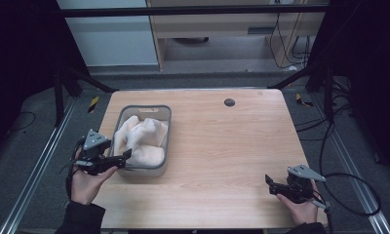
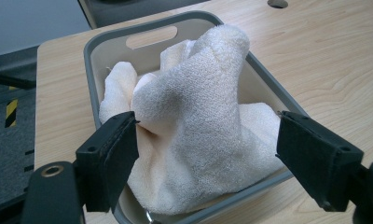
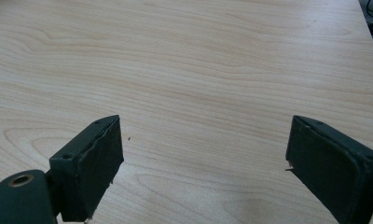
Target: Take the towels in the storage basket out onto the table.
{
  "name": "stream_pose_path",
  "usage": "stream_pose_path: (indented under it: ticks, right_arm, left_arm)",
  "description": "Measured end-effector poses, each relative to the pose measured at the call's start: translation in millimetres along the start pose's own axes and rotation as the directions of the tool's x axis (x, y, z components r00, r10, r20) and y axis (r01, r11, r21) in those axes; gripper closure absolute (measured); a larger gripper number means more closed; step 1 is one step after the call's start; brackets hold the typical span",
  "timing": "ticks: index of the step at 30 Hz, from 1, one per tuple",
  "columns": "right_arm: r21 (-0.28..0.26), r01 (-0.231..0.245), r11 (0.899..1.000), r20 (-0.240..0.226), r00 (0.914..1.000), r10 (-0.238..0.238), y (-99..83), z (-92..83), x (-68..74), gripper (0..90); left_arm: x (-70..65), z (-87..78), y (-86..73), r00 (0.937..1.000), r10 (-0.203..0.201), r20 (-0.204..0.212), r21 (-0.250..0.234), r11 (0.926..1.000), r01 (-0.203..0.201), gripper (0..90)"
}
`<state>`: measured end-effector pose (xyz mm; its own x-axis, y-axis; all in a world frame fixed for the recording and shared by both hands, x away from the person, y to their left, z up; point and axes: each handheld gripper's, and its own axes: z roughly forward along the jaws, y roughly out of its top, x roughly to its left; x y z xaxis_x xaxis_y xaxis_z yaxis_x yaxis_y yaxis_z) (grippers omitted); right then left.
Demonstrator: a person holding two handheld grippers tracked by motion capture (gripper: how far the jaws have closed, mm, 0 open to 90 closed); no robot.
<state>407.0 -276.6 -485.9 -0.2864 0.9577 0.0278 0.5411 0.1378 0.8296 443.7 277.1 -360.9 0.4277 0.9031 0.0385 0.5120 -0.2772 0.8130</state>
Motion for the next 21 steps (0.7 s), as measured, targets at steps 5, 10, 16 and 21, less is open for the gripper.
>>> stream_pose_path:
  ticks: [5, 10, 16, 21]
  right_arm:
    - [0.003, 0.003, 1.0, -0.002, 1.0, -0.003, -0.1, 0.5, 0.0, 10.9]
    - [0.005, 0.003, 1.0, -0.005, 1.0, -0.003, -0.1, 0.7, 0.1, 10.8]
    - [0.01, -0.004, 1.0, -0.008, 1.0, 0.004, 0.1, 0.7, 0.4, 10.8]
    - [0.009, 0.0, 1.0, -0.008, 1.0, 0.0, 0.1, 1.2, 0.1, 10.9]
  left_arm:
    - [-2.1, 6.3, 7.3, 0.9999, 0.013, -0.011, 0.032, 0.9994, -0.012, 20.5]
    - [-3.8, 11.1, 14.9, 0.9997, 0.023, -0.013, 0.052, 0.9984, -0.023, 20.6]
    - [-4.4, 18.3, 21.3, 0.9993, 0.034, -0.012, 0.087, 0.9957, -0.033, 21.0]
    - [-4.4, 21.9, 25.6, 0.9993, 0.035, -0.013, 0.099, 0.9946, -0.033, 21.5]
